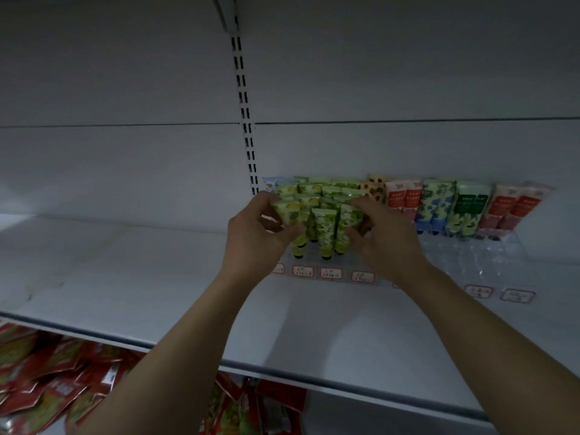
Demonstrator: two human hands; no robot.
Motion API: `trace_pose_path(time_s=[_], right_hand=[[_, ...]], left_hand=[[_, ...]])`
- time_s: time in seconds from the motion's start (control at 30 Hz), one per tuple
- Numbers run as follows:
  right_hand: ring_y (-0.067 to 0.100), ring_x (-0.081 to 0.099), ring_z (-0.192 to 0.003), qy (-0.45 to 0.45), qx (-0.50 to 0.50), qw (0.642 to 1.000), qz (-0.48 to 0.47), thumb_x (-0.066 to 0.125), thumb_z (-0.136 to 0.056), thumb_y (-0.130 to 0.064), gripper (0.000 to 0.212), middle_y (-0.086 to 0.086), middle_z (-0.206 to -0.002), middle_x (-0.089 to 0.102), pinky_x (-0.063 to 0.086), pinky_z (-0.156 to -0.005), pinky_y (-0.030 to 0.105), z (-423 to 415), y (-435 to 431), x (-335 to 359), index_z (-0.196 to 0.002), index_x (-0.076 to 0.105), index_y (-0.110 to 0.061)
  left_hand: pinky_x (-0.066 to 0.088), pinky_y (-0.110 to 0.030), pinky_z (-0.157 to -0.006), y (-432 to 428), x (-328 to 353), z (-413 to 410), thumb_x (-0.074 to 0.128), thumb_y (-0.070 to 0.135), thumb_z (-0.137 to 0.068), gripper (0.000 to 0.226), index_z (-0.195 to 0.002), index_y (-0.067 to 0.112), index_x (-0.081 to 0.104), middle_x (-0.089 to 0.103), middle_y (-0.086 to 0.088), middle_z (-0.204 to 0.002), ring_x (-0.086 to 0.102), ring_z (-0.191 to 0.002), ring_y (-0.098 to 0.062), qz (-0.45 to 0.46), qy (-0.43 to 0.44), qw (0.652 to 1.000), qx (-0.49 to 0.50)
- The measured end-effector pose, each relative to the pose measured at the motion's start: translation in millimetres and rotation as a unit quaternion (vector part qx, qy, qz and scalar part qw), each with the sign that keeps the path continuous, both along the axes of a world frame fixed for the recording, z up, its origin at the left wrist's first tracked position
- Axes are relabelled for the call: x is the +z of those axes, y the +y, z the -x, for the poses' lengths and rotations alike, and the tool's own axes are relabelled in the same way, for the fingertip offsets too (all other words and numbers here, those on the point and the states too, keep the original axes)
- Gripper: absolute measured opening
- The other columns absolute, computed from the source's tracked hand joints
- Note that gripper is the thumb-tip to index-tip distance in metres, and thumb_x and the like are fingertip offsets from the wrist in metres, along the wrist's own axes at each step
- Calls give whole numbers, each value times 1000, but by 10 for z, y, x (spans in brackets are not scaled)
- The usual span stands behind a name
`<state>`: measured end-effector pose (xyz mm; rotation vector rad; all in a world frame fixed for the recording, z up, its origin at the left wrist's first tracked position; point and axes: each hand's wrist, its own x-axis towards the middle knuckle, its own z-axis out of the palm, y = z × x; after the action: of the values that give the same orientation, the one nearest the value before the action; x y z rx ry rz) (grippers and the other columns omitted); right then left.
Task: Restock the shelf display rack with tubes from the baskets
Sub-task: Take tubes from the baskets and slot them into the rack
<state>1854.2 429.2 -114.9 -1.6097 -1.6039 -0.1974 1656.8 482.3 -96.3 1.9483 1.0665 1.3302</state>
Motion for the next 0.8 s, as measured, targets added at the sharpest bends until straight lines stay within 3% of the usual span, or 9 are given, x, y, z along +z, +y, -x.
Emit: trace_pose_path(time_s=[0.07,0.13,0.2,0.3,0.43,0.5,0.63,0.7,0.8], right_hand=[[27,59,-81,-25,4,1000,-9,71,-82,-11,40,11,-105,55,51,-76,37,-2,20,17,-121,62,-10],[29,57,-89,-28,1,1000,-6,70,-85,-17,39,12,-107,54,48,-78,34,3,22,46,-123,61,-10],[30,56,-96,-28,-4,1000,-4,69,-86,-22,39,12,-108,57,45,-79,33,-10,28,62,-123,62,-11],[33,59,-96,-47,-17,999,-5,70,-85,-22,39,14,-108,60,47,-79,37,-22,37,86,-121,63,-10],[33,59,-100,-53,-19,998,12,69,-87,-23,39,14,-115,61,49,-84,39,-26,29,132,-123,62,-9],[32,58,-103,-47,-20,998,28,68,-87,-26,40,13,-118,62,49,-85,40,-33,29,163,-124,61,-11],[28,58,-102,-46,-23,998,40,66,-89,-28,39,9,-119,61,48,-84,37,-48,15,182,-125,61,-14],[27,57,-103,-46,-23,998,46,64,-90,-29,39,7,-121,60,47,-83,34,-51,8,182,-126,59,-15],[28,57,-103,-41,-21,998,47,63,-90,-29,39,8,-120,60,45,-81,33,-50,8,196,-127,59,-15]], left_hand=[[41,-9,-49,-14,-30,-11,82,17,-71,32,-83,26,53,60,11,-75,59,-59,3,-6,31,999,-2],[45,-17,-48,-13,-76,-27,82,14,-71,32,-78,19,51,62,7,-82,60,-59,0,-3,45,999,-12],[46,-21,-53,-3,-93,-43,83,14,-70,33,-78,14,51,61,6,-83,61,-62,-4,-15,61,998,-12],[48,-22,-58,10,-99,-74,82,16,-71,32,-83,23,53,59,12,-78,63,-67,-8,-52,86,995,5],[50,-35,-66,33,-161,-141,81,18,-72,26,-82,21,57,61,4,-85,58,-79,-20,-104,155,982,28],[46,-34,-69,66,-139,-165,83,23,-67,27,-82,18,61,56,1,-89,53,-89,-25,-170,193,964,65],[39,-39,-76,161,-19,-228,86,34,-55,42,-88,13,71,60,-7,-100,51,-98,-33,-316,299,893,116],[41,-38,-76,212,44,-267,87,28,-52,45,-91,11,71,62,-8,-99,56,-95,-34,-328,331,880,93],[47,-38,-70,245,82,-308,89,19,-54,48,-96,6,69,65,-11,-93,61,-90,-34,-302,341,888,64]])
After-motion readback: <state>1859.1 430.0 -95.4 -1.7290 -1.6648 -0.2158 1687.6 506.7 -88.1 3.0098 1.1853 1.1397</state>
